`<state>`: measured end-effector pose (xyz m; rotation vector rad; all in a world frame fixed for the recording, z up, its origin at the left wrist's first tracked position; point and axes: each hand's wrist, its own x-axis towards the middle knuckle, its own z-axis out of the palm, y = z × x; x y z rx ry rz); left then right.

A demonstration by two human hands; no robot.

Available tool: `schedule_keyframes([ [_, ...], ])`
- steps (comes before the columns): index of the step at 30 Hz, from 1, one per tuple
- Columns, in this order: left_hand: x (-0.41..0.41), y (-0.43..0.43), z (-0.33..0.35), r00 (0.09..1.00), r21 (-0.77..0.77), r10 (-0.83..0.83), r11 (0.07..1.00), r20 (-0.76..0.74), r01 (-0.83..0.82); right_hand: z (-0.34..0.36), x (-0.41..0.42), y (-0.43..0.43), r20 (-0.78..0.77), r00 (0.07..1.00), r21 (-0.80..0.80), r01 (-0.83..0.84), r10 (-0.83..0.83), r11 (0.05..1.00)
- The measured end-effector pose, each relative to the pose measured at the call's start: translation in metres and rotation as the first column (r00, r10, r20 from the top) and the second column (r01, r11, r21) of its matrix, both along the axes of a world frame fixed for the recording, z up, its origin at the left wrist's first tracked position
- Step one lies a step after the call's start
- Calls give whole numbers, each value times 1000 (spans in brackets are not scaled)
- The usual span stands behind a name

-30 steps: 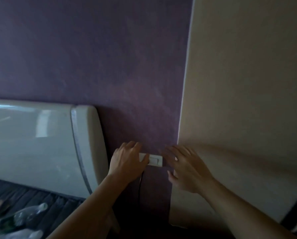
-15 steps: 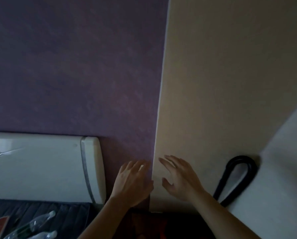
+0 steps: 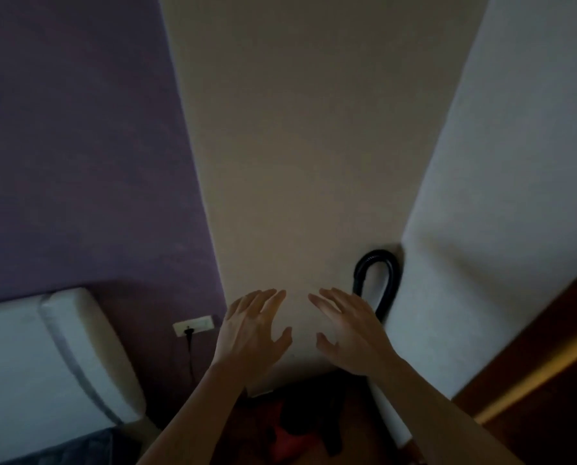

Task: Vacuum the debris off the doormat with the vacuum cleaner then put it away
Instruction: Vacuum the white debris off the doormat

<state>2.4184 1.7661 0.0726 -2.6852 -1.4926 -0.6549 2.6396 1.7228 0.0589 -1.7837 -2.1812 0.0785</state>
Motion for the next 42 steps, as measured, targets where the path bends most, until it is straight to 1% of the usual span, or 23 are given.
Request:
schedule_keyframes([
  [4,62,36,-17,996,-40,-87,995,-10,86,-10,61,12,31,996,-37,84,-83,996],
  [9,140,82,-37,989,-107,-148,983,-5,147,-28,140,29,5,978,-126,205,-206,971],
  [12,174,102,-54,985,-148,-173,974,-5,170,-43,177,38,-15,972,-159,230,-235,960],
  [16,200,130,-82,983,-198,-184,964,-18,176,-66,207,57,-14,973,-211,223,-231,952],
  [18,207,141,-95,985,-246,-172,954,19,171,-78,211,67,-27,974,-243,210,-223,947],
  [20,215,153,-109,983,-305,-161,935,90,181,-92,213,80,-56,972,-260,205,-227,944],
  [22,225,166,-125,976,-357,-111,918,188,173,-110,212,95,-95,967,-258,205,-236,944],
  [24,235,181,-142,966,-409,-55,899,252,157,-132,208,107,-135,962,-245,201,-238,948],
  [28,258,207,-166,950,-431,-15,889,312,155,-170,200,132,-192,938,-230,244,-290,942],
  [31,273,223,-174,939,-444,-27,876,344,188,-191,200,157,-232,898,-185,336,-374,923],
  [33,282,231,-179,937,-463,-46,861,345,212,-201,197,175,-277,861,-184,388,-426,903],
  [35,290,238,-183,937,-509,-26,835,349,212,-214,196,191,-321,835,-224,392,-448,892],
  [37,296,242,-184,930,-604,66,776,362,180,-227,193,204,-361,807,-312,368,-468,876],
  [39,299,245,-187,918,-656,118,734,380,177,-237,191,211,-446,741,-379,351,-501,856],
  [42,298,243,-185,901,-673,102,701,422,236,-247,189,211,-550,641,-420,343,-536,840],
])
